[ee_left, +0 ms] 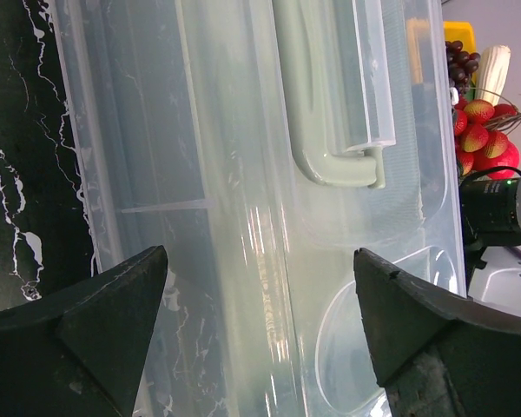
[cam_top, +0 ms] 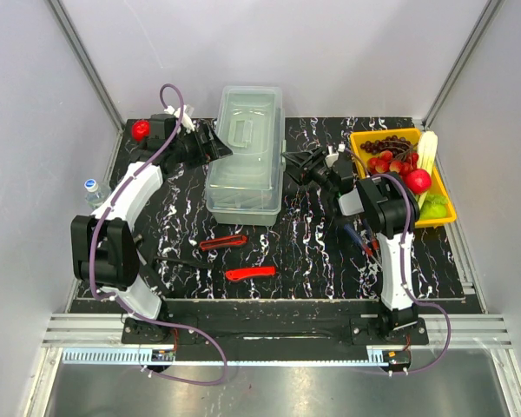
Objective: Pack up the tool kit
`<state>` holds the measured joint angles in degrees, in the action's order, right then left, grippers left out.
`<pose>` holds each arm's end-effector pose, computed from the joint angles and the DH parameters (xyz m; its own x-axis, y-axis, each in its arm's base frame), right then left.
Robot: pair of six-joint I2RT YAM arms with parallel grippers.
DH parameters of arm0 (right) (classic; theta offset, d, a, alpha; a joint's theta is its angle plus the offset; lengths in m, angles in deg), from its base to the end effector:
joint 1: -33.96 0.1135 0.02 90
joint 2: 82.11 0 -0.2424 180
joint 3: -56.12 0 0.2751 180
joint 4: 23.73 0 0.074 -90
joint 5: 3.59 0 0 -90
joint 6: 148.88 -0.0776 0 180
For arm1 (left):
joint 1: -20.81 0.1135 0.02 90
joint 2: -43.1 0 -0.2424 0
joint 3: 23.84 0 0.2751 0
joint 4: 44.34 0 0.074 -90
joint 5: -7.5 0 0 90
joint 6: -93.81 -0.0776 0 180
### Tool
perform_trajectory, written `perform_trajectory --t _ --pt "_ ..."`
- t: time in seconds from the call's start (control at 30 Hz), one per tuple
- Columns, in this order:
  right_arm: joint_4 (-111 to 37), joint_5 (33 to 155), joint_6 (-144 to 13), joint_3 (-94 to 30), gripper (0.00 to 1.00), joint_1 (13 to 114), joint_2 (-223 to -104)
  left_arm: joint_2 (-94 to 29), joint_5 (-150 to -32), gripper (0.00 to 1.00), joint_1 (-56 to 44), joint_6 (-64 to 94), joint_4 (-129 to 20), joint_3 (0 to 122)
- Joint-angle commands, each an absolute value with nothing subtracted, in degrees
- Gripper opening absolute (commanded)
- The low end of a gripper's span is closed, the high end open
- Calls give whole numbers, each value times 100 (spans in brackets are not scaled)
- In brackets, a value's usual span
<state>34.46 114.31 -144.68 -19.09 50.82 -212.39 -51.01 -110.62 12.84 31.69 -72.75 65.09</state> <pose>0.4456 0.1730 0.0806 -0.6978 0.7095 -0.0985 -0.1035 0.0363 0.9940 0.4208 -0.0958 0.2516 -0.7233 -0.3152 -0.6144 0.1956 0.7598 -0.6200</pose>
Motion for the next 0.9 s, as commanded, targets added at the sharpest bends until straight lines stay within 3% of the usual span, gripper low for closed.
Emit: perform_trajectory --t 0.0,0.37,0.7,0.77,0.87 --pt "3224 11797 -13851 -1871 41 5426 -20525 -5217 -11116 89 982 2956 -8181 6267" --pt "1977 11376 -13341 -1791 39 5434 -20121 -5218 -10905 88 973 2868 -8313 6302" --pt "1220 11120 -13271 -1870 40 5426 -19997 -4805 -9947 85 965 2903 -8339 6205" --pt "1175 11181 -13288 -1897 46 5426 -20032 -4769 -9903 85 973 2895 -8340 6214" --pt "1385 11445 -13472 -1967 69 5426 -20225 -4760 -9920 86 973 2903 -8340 6223"
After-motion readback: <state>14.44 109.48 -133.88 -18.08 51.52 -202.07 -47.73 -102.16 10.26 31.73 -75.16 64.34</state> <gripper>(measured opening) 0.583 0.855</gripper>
